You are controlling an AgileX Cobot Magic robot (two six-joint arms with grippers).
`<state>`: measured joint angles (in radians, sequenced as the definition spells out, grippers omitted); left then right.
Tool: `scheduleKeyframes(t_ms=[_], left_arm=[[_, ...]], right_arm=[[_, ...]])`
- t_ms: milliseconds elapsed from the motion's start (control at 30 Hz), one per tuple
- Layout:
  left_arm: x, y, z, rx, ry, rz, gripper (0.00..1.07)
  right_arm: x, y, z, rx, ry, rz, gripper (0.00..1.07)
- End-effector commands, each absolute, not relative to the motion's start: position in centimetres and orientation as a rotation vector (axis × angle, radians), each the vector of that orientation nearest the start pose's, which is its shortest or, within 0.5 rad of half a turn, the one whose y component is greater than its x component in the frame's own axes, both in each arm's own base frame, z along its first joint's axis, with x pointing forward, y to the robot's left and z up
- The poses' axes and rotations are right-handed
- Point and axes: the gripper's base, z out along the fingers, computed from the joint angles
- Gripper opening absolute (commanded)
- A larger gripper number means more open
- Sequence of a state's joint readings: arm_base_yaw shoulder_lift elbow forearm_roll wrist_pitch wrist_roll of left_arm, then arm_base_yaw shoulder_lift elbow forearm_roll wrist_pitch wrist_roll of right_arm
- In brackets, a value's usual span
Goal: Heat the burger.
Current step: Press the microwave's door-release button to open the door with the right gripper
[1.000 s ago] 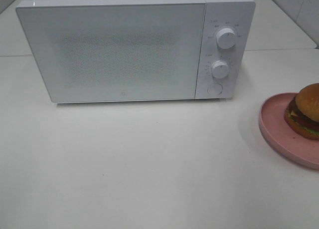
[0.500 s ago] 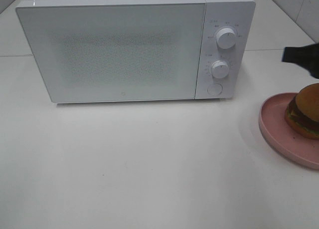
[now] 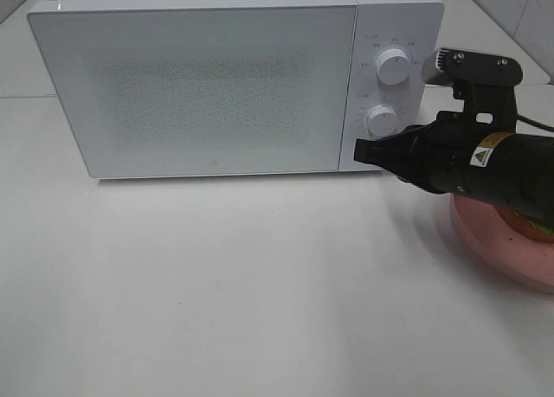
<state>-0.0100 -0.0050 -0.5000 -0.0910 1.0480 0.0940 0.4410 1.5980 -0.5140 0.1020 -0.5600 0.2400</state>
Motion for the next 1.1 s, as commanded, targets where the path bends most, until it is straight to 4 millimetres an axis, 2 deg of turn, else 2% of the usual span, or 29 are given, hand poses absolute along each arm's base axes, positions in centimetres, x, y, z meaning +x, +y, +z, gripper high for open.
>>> scheduleKeyframes(t_ms=[33, 67, 133, 167, 200, 267, 300, 367, 400, 433, 467, 567, 700, 833, 967, 1100], left_arm=[[-0.8, -0.8, 27.9, 0.114, 1.990, -0.062, 0.00], [-0.8, -0.8, 27.9, 0.114, 1.990, -0.062, 0.00], [-0.8, -0.8, 27.9, 0.114, 1.990, -0.062, 0.00], [-0.8, -0.8, 27.9, 0.114, 1.990, -0.062, 0.00], [-0.8, -0.8, 27.9, 0.114, 1.990, -0.062, 0.00], [-0.8, -0.8, 27.9, 0.114, 1.990, -0.062, 0.00], [-0.8, -0.8, 27.9, 0.114, 1.990, -0.062, 0.00], [-0.8, -0.8, 27.9, 0.114, 1.990, -0.062, 0.00], [-0.8, -0.8, 27.9, 0.114, 1.990, -0.062, 0.00], [-0.8, -0.8, 27.9, 0.114, 1.990, -0.062, 0.00], [-0.8, -0.8, 27.9, 0.114, 1.990, -0.062, 0.00], [-0.8, -0.8, 27.9, 0.114, 1.990, -0.062, 0.00], [-0.8, -0.8, 27.9, 0.114, 1.990, -0.062, 0.00], [-0.8, -0.8, 27.9, 0.114, 1.990, -0.062, 0.00], [-0.8, -0.8, 27.9, 0.114, 1.990, -0.062, 0.00], [-0.8, -0.8, 27.9, 0.114, 1.990, -0.062, 0.00]], right_arm=[[26.4, 12.0, 15.2, 0.187, 2.024, 0.605, 0.00], [26.4, 12.0, 15.2, 0.187, 2.024, 0.605, 0.00], [26.7, 12.1, 14.3, 0.381, 1.996, 0.728, 0.00], [26.7, 12.1, 14.3, 0.381, 1.996, 0.728, 0.00], [27.0, 12.1, 13.7, 0.503, 1.971, 0.802, 0.00], [27.1, 12.2, 13.4, 0.567, 1.951, 0.845, 0.00], [27.3, 12.2, 13.1, 0.688, 1.901, 0.935, 0.00], [27.4, 12.2, 12.9, 0.749, 1.867, 0.978, 0.00], [27.7, 11.9, 12.6, 0.873, 1.796, 1.038, 0.00], [27.7, 11.9, 12.6, 0.873, 1.796, 1.038, 0.00], [27.9, 11.6, 11.9, 0.990, 1.748, 1.058, 0.00], [28.0, 11.0, 10.9, 1.121, 1.708, 1.040, 0.00], [28.5, 11.0, 10.5, 1.154, 1.694, 1.025, 0.00], [29.9, 11.7, 10.1, 1.155, 1.686, 1.034, 0.00], [30.7, 12.1, 10.3, 1.155, 1.682, 1.044, 0.00], [31.9, 12.2, 10.5, 1.196, 1.681, 0.977, 0.00]])
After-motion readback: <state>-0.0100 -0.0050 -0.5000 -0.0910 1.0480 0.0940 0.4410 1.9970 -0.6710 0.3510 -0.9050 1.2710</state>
